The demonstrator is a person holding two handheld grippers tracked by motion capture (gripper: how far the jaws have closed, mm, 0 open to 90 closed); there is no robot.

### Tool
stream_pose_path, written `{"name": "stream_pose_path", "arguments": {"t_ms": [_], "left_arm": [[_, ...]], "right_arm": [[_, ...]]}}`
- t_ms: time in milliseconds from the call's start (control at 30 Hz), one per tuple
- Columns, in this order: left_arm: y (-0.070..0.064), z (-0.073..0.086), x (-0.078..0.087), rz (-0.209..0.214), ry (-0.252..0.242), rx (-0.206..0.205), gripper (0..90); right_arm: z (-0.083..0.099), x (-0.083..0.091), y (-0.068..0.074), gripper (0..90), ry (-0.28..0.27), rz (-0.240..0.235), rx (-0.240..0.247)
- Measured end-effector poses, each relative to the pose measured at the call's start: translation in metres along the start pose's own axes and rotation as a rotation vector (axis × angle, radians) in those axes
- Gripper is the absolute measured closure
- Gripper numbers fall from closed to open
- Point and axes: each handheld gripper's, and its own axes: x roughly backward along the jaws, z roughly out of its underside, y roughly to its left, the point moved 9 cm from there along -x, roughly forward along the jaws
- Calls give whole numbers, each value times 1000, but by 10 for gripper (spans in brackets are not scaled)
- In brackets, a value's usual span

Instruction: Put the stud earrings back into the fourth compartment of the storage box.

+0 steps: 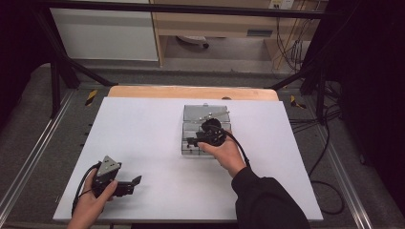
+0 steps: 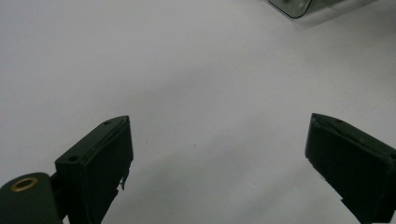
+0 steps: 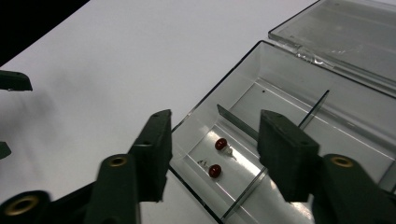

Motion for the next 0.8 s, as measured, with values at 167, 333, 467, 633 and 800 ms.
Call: {"name": "stream_pose_path", "arguments": {"t_ms": [167,333,467,633,800], "left_arm": [[1,0,1,-4,-4,2,80],[1,-2,1,-3,-10,8,80],[0,-2,1,-1,-9,3,80],[2,0,1,-1,-6,4,80],[3,-1,1,-6,-13,15,79]], "right_arm": [[-3,6,2,265,-19,14,13],[-7,14,-2,106,-45,44,-14],[-9,22,-6,91,-69,75,-19],[-10,28,-9,82,-86,108,-24],[-11,37,-7,43,-108,87,-1]]}}
